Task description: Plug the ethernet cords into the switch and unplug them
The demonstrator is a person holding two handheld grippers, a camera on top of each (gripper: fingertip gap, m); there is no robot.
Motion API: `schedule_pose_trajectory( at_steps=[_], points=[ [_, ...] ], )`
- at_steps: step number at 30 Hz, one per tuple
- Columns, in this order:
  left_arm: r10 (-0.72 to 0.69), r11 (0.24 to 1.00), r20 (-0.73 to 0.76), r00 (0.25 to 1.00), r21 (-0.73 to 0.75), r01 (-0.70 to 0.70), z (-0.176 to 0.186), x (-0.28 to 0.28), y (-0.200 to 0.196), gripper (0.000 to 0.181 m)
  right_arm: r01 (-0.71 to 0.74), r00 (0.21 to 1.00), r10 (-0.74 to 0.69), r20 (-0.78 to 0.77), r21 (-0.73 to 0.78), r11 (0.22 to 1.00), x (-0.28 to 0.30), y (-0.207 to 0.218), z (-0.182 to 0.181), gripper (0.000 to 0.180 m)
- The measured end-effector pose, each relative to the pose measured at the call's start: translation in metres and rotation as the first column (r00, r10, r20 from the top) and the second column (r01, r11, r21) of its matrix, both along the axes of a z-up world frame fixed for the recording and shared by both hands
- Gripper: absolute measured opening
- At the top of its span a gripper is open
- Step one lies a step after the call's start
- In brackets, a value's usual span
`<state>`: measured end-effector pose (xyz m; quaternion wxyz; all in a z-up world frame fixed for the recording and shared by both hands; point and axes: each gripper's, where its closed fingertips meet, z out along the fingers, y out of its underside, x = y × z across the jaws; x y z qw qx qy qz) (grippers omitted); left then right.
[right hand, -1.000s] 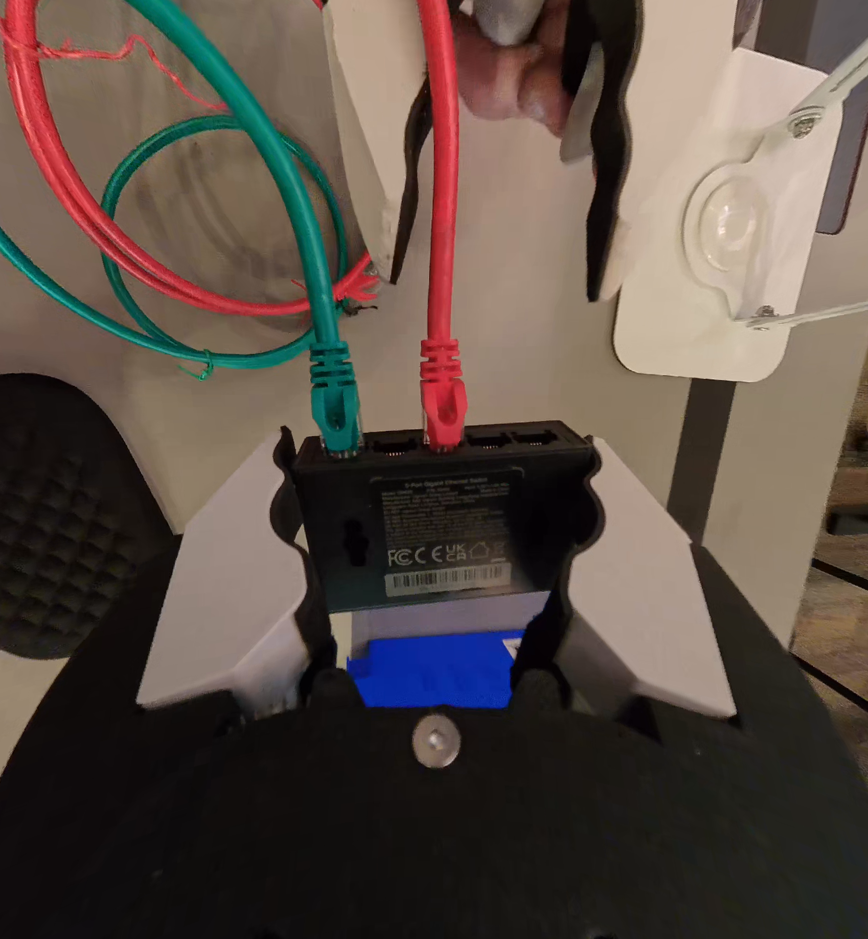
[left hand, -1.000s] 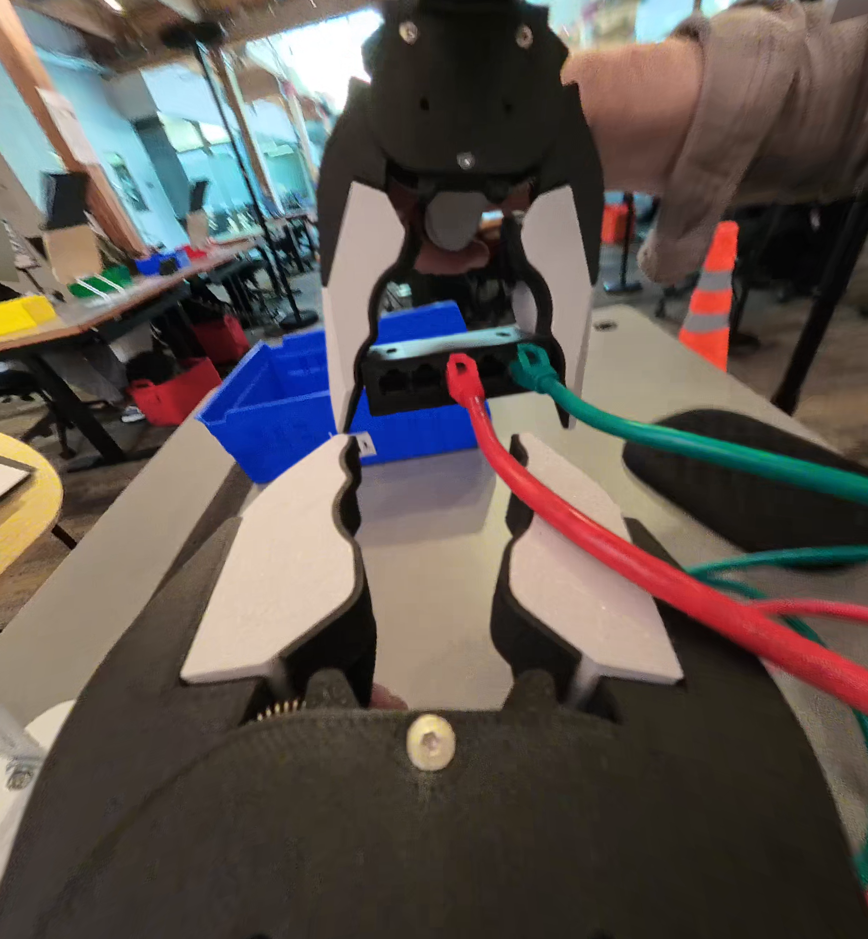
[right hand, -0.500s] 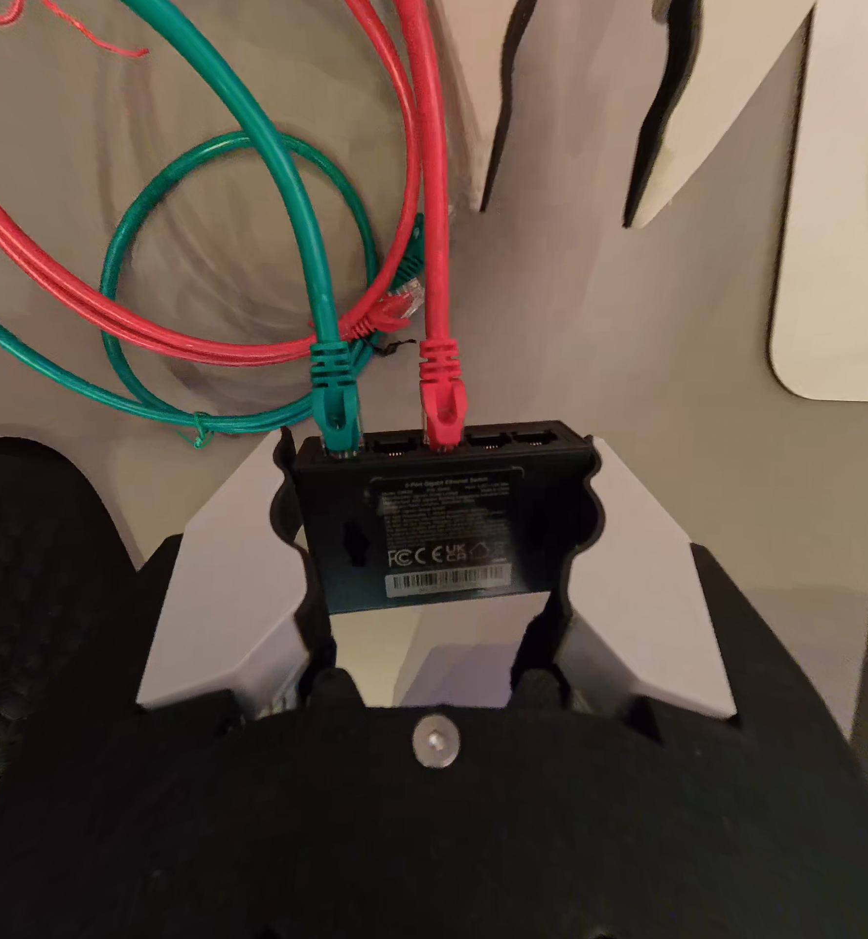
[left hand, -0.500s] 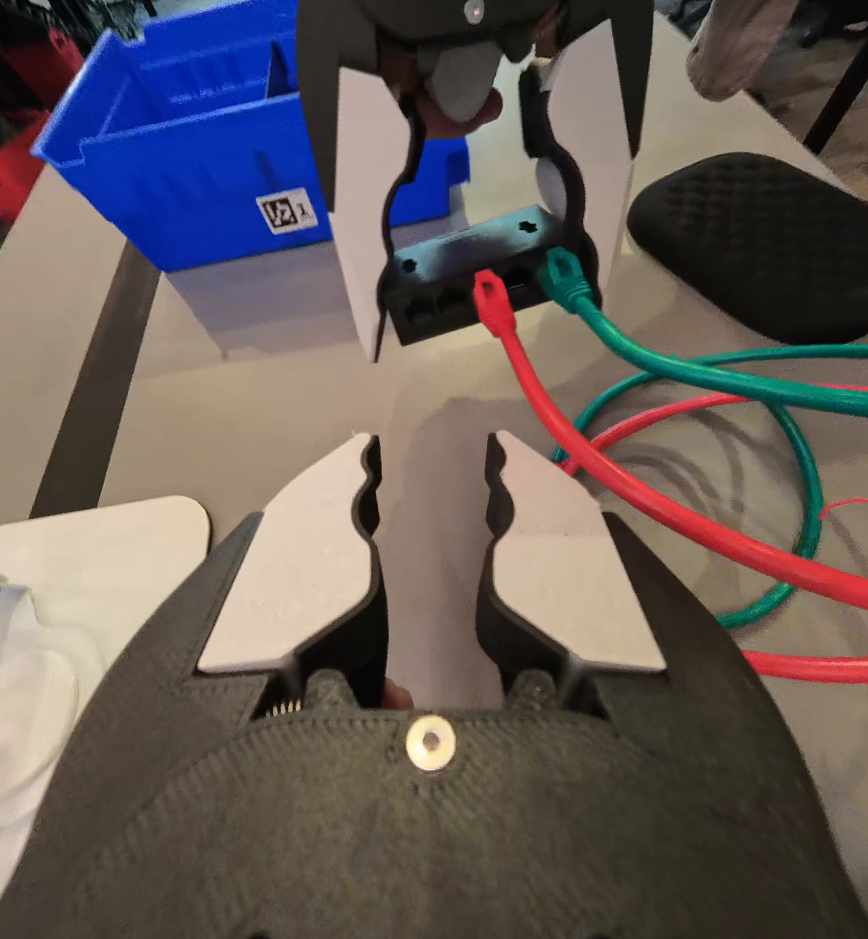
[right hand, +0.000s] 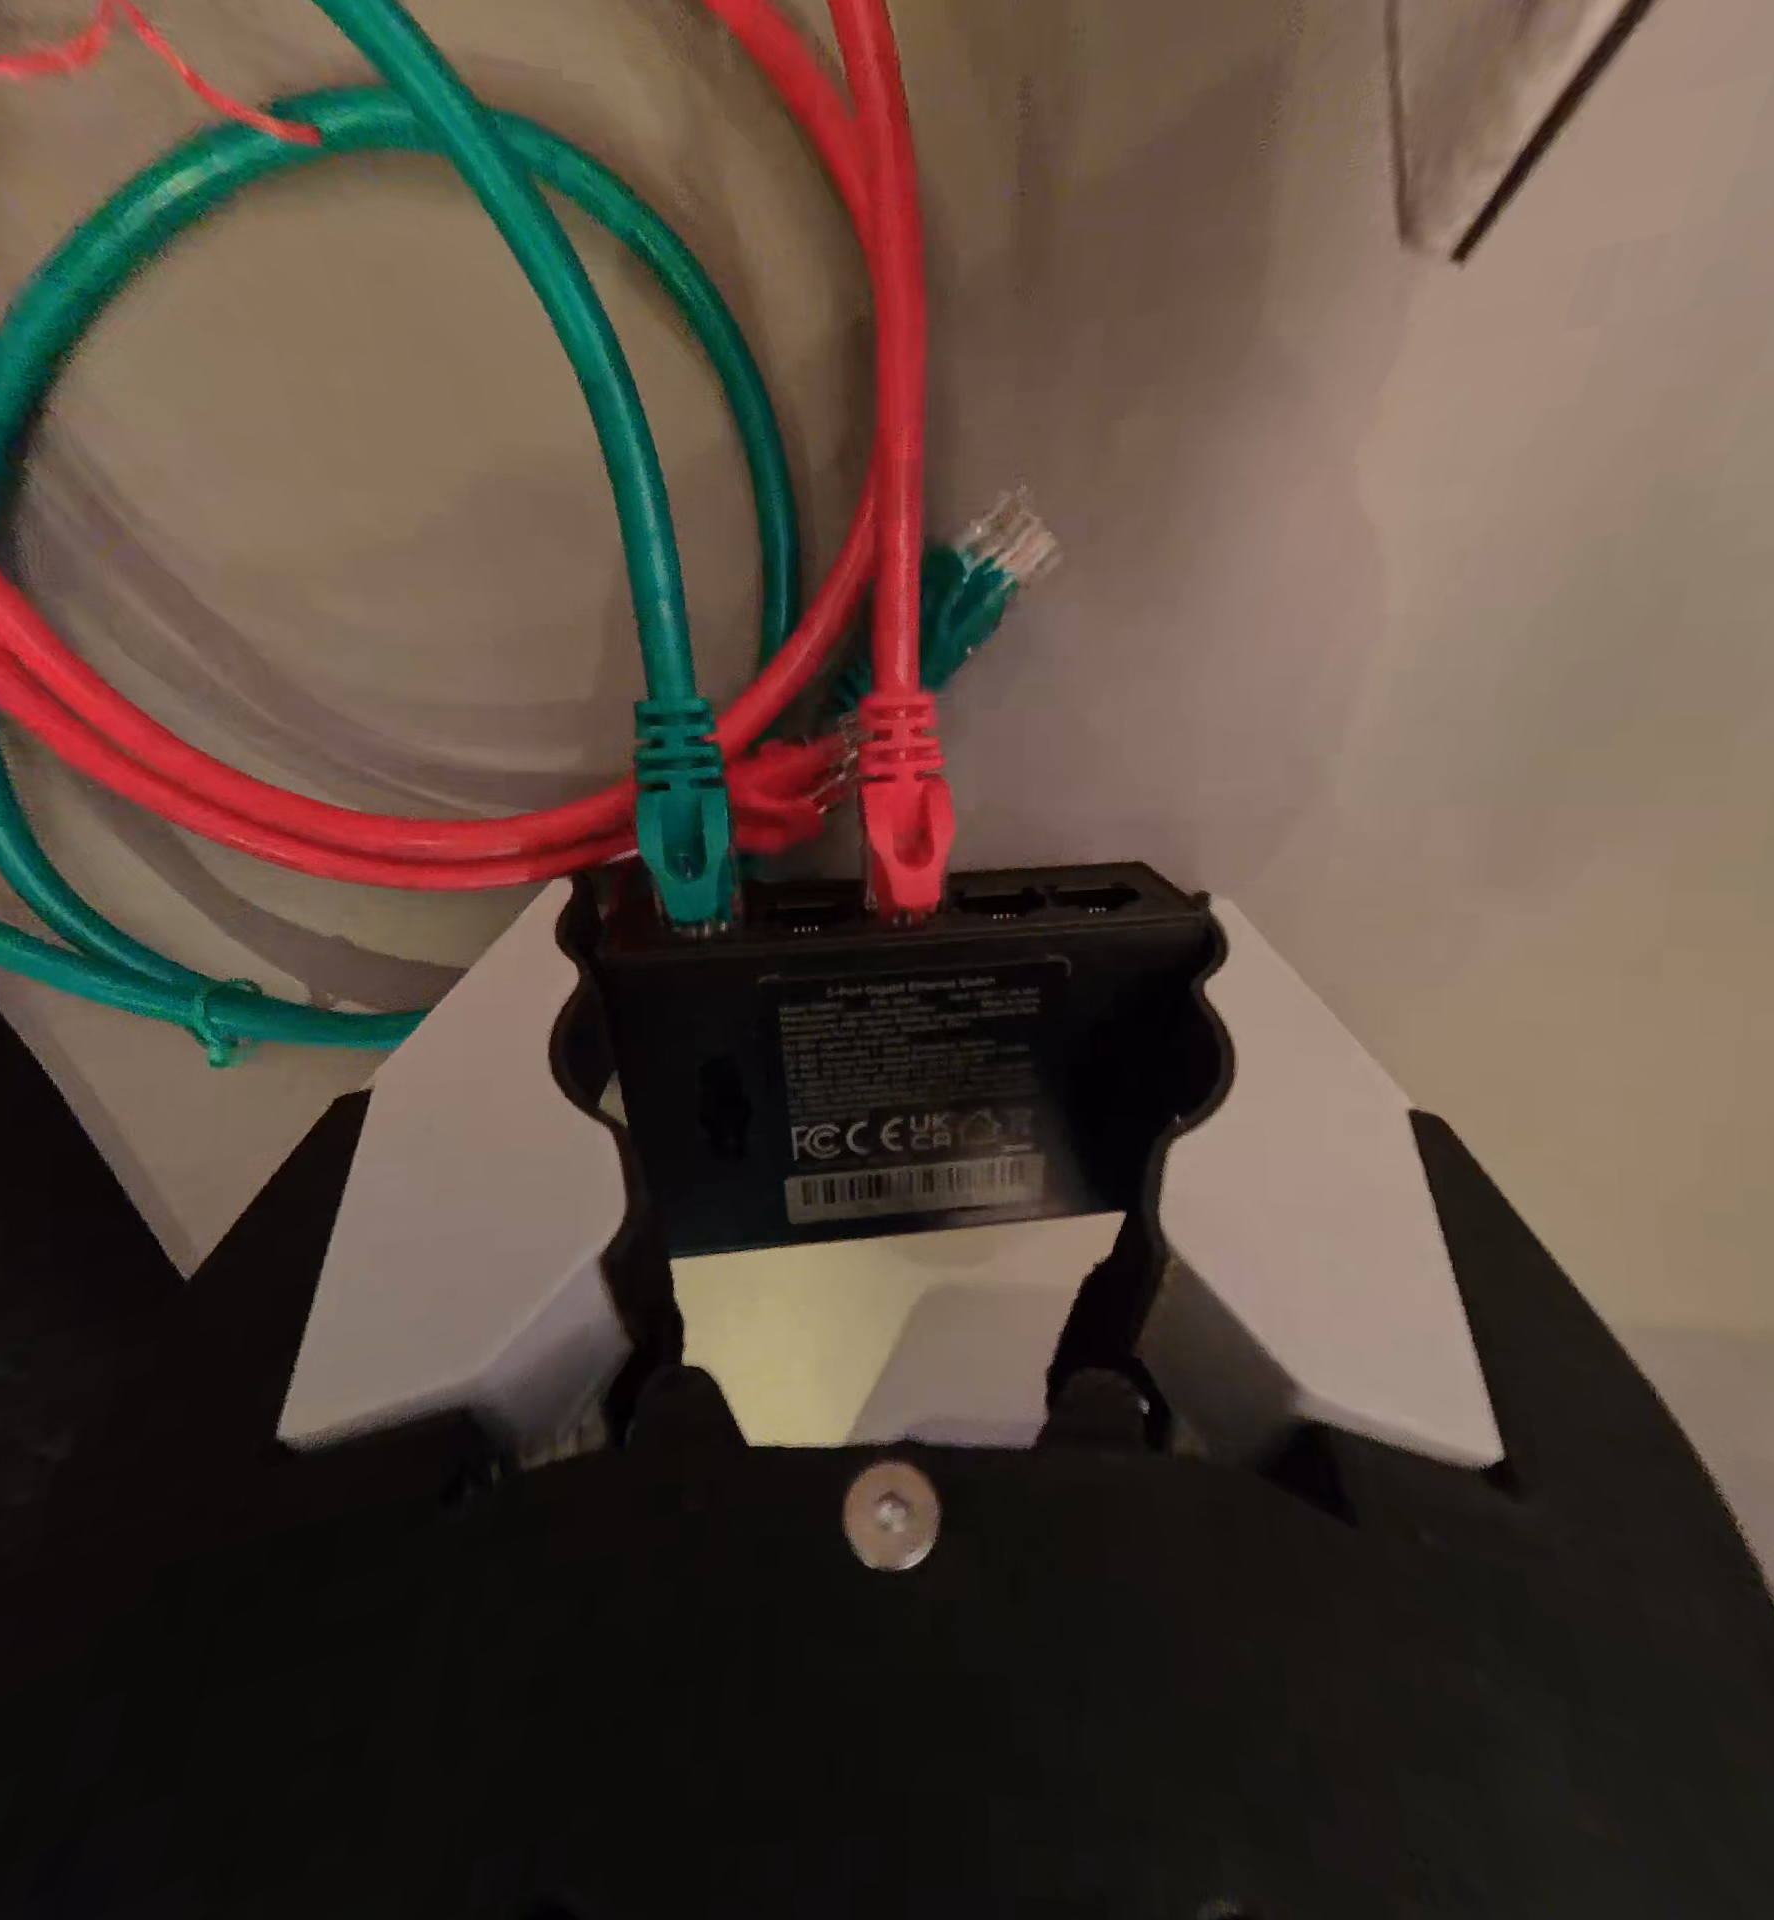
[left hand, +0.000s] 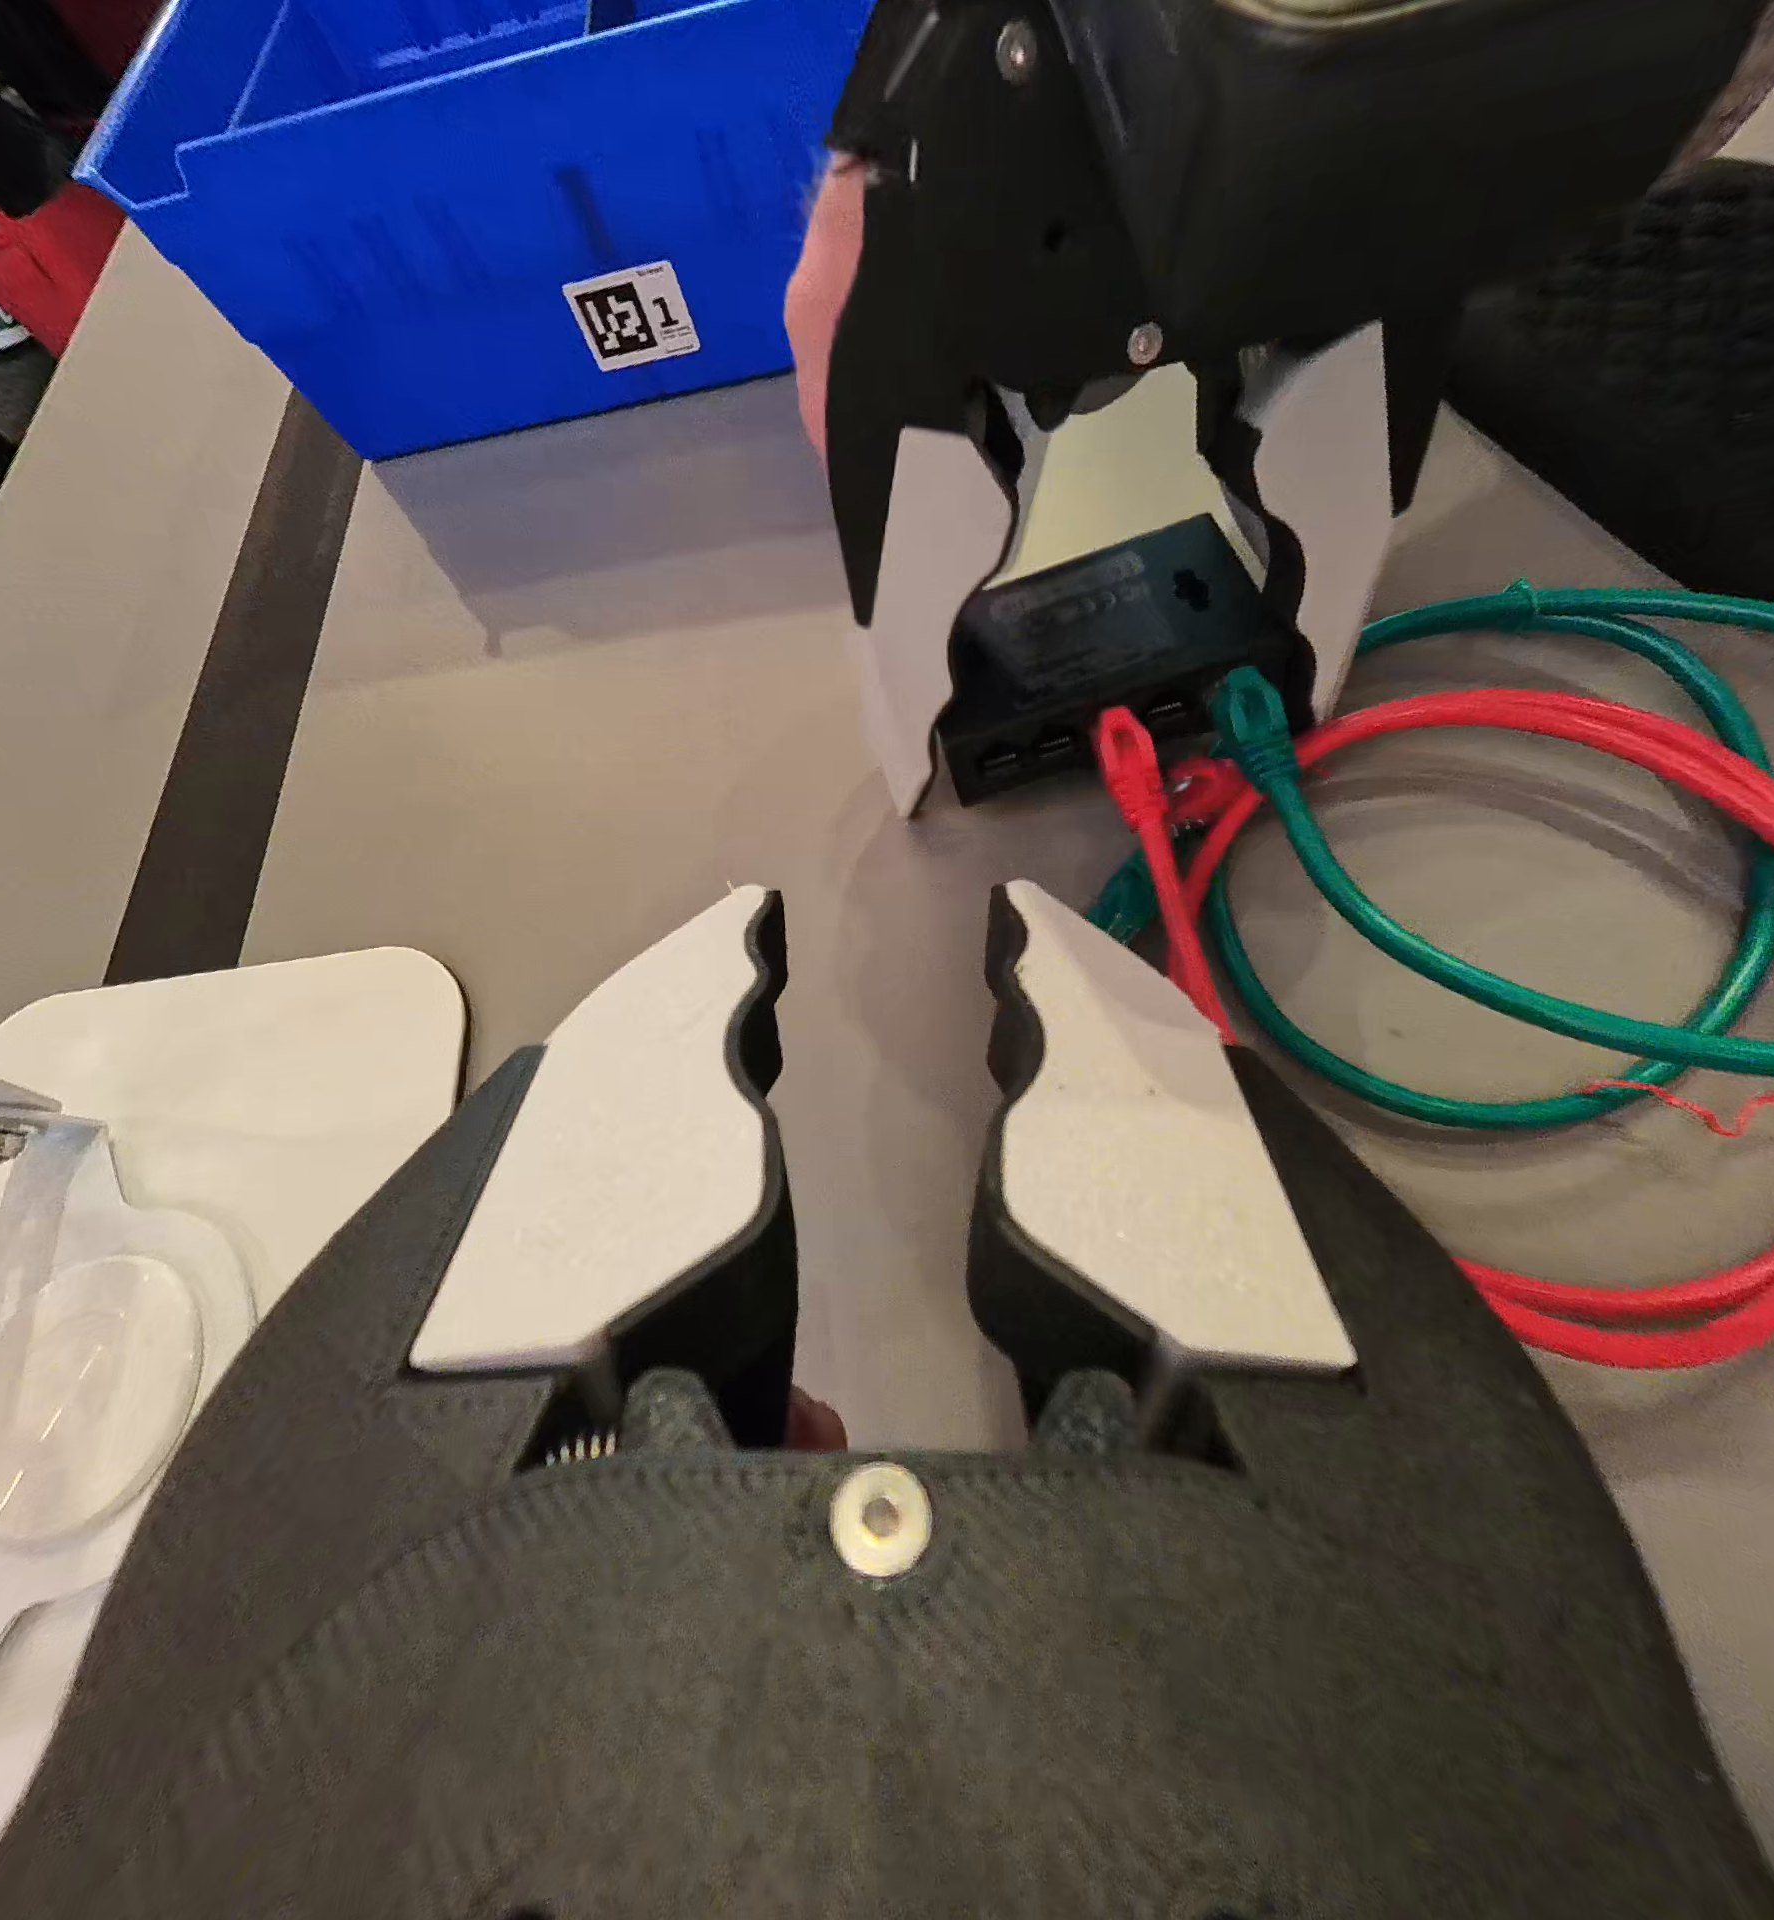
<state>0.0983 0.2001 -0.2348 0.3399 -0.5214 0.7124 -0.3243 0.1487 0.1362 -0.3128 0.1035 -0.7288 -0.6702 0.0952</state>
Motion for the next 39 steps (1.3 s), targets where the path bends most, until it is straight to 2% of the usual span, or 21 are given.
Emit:
schedule_pose_trajectory(
  at_steps=[8, 10, 13, 19, 24, 29, 36, 39],
  points=[
    [0.087, 0.993, 0.031, 0.996, 0.072, -0.089, 0.002, 0.009, 0.015, 0.040, -0.017, 0.998, 0.018, 0.063, -0.011, 1.000, 0.002, -0.001, 0.000, 0.107],
    [0.135, 0.985, 0.017, 0.991, 0.104, -0.136, -0.001, 0.011, 0.023, 0.043, -0.013, 0.997, 0.015, 0.071, -0.033, 0.999, 0.004, -0.003, 0.000, 0.116],
    [0.218, 0.956, 0.034, 0.975, 0.194, -0.220, -0.001, 0.015, 0.037, 0.048, -0.015, 0.999, 0.017, 0.036, -0.066, 0.998, 0.001, -0.006, 0.006, 0.118],
    [0.336, 0.898, 0.134, 0.932, 0.252, -0.360, 0.015, 0.018, 0.059, 0.053, 0.000, 1.000, 0.000, -0.011, -0.027, 1.000, 0.001, 0.003, 0.046, 0.127],
    [0.416, 0.856, 0.193, 0.888, 0.247, -0.455, 0.026, 0.010, 0.075, 0.050, 0.114, 0.961, -0.085, -0.264, 0.093, 0.989, -0.019, 0.049, 0.111, 0.122],
    [0.450, 0.832, 0.229, 0.863, 0.242, -0.499, 0.033, 0.004, 0.084, 0.050, 0.182, 0.853, -0.073, -0.518, 0.164, 0.970, -0.041, 0.082, 0.166, 0.113],
    [0.468, 0.816, 0.255, 0.846, 0.241, -0.525, 0.039, 0.003, 0.088, 0.050, 0.185, 0.668, 0.039, -0.743, 0.217, 0.959, -0.059, 0.087, 0.201, 0.099],
    [0.461, 0.816, 0.263, 0.847, 0.250, -0.522, 0.040, 0.006, 0.085, 0.050, 0.190, 0.656, 0.047, -0.753, 0.225, 0.956, -0.057, 0.088, 0.192, 0.097]
  ],
)
